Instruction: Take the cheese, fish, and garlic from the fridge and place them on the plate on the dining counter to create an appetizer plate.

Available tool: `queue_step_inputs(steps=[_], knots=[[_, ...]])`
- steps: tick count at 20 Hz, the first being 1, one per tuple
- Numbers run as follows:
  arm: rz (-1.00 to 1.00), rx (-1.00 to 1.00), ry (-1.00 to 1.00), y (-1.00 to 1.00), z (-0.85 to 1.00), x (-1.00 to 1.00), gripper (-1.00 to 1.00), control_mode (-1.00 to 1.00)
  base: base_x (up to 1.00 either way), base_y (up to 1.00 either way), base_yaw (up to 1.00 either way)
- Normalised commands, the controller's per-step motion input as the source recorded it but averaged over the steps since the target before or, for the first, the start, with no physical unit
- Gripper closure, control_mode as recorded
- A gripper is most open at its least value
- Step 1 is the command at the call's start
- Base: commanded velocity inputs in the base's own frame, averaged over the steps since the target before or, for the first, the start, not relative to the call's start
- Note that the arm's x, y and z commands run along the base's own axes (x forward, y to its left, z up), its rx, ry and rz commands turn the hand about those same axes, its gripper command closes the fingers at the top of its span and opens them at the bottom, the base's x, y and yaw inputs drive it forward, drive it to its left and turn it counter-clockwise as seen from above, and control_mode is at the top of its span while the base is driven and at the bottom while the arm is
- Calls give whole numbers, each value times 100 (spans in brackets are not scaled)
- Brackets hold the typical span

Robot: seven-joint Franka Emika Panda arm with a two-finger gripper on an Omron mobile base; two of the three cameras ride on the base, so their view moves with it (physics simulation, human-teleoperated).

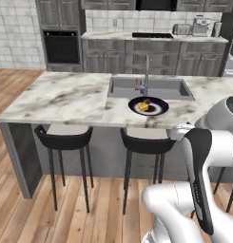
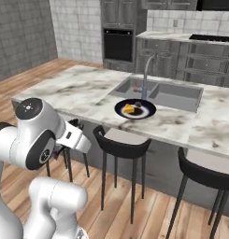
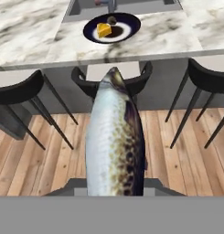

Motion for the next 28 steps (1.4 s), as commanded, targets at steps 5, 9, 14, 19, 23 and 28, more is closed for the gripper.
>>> queue_step_inputs(steps=[5, 9, 14, 19, 23, 28], knots=[[0, 0, 0, 0, 0, 0, 100, 100, 39, 9, 0], [0, 0, 0, 0, 0, 0, 100, 100, 39, -9, -2], [0, 0, 0, 0, 0, 0, 100, 100, 28, -44, -1], [0, 0, 0, 0, 0, 0, 100, 100, 62, -39, 0], [0, 0, 0, 0, 0, 0, 100, 100, 88, -33, 0], [0, 0, 0, 0, 0, 0, 100, 100, 99, -33, 0]])
